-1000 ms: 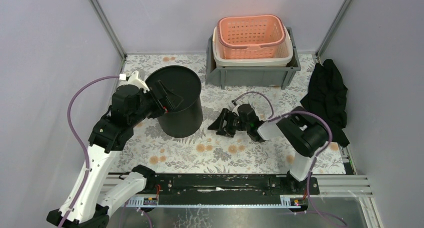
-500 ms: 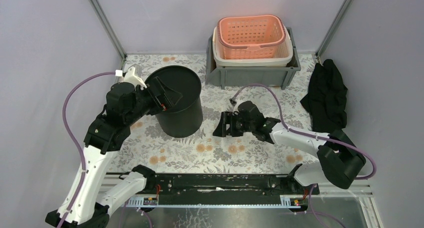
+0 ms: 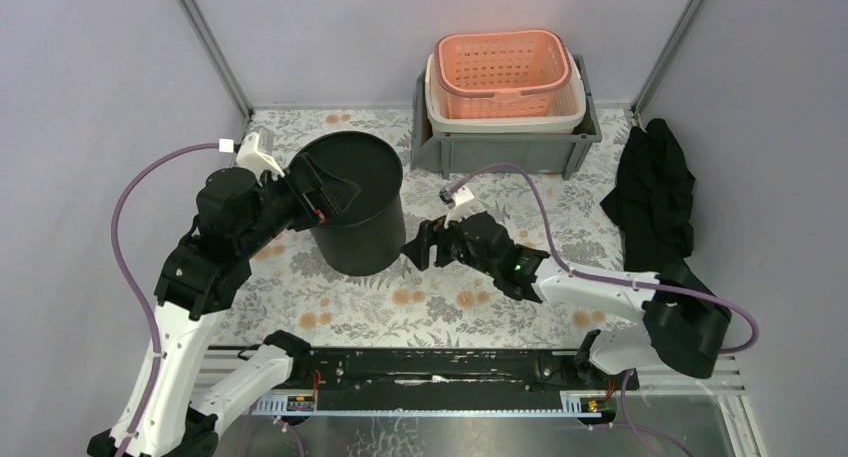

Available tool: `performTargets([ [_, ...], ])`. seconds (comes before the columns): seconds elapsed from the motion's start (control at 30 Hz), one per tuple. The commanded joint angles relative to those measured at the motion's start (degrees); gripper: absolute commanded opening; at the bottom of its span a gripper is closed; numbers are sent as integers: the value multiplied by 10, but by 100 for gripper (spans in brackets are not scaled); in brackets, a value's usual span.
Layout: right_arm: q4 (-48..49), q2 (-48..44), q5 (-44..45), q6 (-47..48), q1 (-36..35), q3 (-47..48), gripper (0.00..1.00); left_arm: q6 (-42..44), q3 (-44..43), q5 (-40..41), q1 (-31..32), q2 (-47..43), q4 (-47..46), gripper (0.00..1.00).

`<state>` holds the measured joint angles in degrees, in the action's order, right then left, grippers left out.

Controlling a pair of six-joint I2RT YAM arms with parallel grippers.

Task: Turn the large container upside down
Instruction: Move the container to the corner of the board.

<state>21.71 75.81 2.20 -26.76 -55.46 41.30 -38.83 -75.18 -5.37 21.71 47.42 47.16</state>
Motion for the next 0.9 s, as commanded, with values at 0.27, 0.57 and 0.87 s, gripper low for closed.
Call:
performTargets([
  [0.27,118,186,66,49,-46,148,78,-1,-20,-28,2,-29,10,100],
  [0.57,63,377,110,44,-48,344,78,0,-8,-17,1,-54,33,100],
  [0.87,11,578,93,-16,-14,591,80,2,-13,-12,1,-67,51,100],
])
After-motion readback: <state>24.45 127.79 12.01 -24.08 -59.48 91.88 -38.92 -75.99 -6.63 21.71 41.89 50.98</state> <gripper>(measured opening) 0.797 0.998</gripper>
